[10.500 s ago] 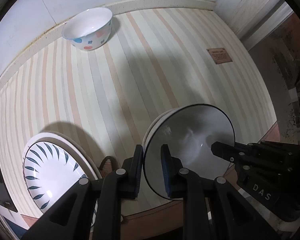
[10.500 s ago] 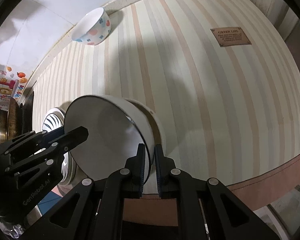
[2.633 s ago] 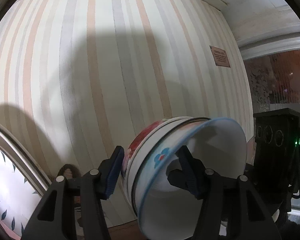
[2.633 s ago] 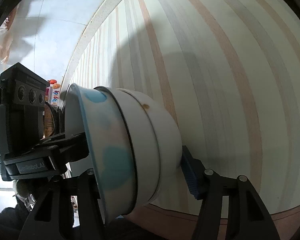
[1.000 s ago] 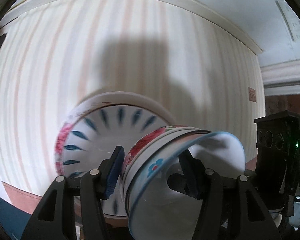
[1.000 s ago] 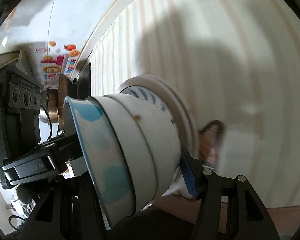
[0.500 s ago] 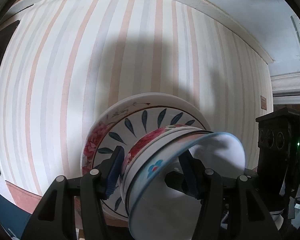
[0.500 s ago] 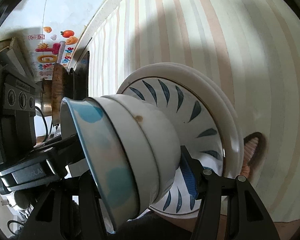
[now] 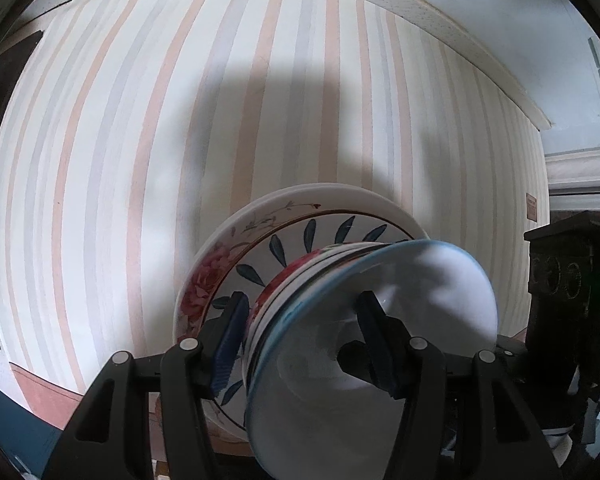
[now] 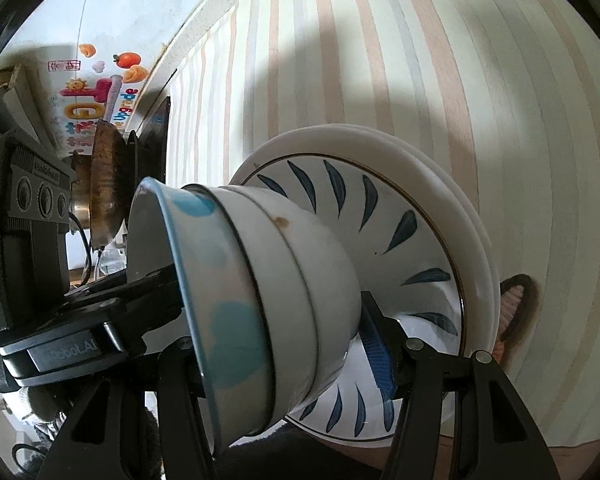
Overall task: Organize plates and bowls
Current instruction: 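Lower the bowl stack onto the plates and open both grippers, then lift both grippers away from the stacked dishes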
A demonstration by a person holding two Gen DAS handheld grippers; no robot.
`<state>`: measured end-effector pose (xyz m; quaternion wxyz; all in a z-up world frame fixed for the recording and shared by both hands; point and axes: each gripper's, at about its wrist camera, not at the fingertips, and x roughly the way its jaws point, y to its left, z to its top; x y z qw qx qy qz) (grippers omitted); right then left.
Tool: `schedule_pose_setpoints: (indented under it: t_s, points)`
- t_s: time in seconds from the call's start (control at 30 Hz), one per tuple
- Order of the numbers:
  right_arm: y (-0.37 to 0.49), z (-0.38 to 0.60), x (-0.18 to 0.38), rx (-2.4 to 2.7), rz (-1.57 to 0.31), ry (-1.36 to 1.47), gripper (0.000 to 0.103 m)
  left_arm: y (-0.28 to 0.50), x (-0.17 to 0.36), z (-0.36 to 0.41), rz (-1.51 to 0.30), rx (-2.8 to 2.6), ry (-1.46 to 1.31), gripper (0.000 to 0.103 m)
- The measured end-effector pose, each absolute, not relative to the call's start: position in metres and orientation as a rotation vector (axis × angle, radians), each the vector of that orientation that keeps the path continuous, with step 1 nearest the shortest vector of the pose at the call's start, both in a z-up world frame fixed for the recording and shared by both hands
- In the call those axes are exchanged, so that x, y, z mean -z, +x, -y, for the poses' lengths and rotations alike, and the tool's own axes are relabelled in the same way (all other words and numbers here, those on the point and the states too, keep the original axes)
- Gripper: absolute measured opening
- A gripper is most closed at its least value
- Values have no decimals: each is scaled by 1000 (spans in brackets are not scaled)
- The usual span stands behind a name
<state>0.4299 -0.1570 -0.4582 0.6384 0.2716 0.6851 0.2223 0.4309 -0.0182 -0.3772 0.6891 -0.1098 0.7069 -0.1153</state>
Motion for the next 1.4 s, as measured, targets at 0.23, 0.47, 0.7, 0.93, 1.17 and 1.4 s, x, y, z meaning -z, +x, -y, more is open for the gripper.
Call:
schedule_pose_setpoints:
  t_s: [0.23, 0.47, 0.7, 0.93, 1.17, 1.4]
  points:
    - [428, 153, 453, -485, -1566, 572, 59, 429, 373, 18, -1566, 266, -216, 54]
    - [425, 157, 438, -456, -1536, 528, 59, 423, 356, 15, -1516, 246, -186, 54]
    - [414, 171, 393, -384, -1442, 402, 61, 407, 321, 9, -1408, 181, -130, 54]
    - [398, 169, 347, -274, -1350, 202, 88, 391, 301, 4, -1325, 126, -70, 85]
    - [379, 173, 314, -199, -1276, 147, 92, 384, 285, 0, -1250, 116, -66, 89]
    - [356, 174, 288, -141, -1212, 162, 92, 368, 272, -2, -1234, 170, -79, 89]
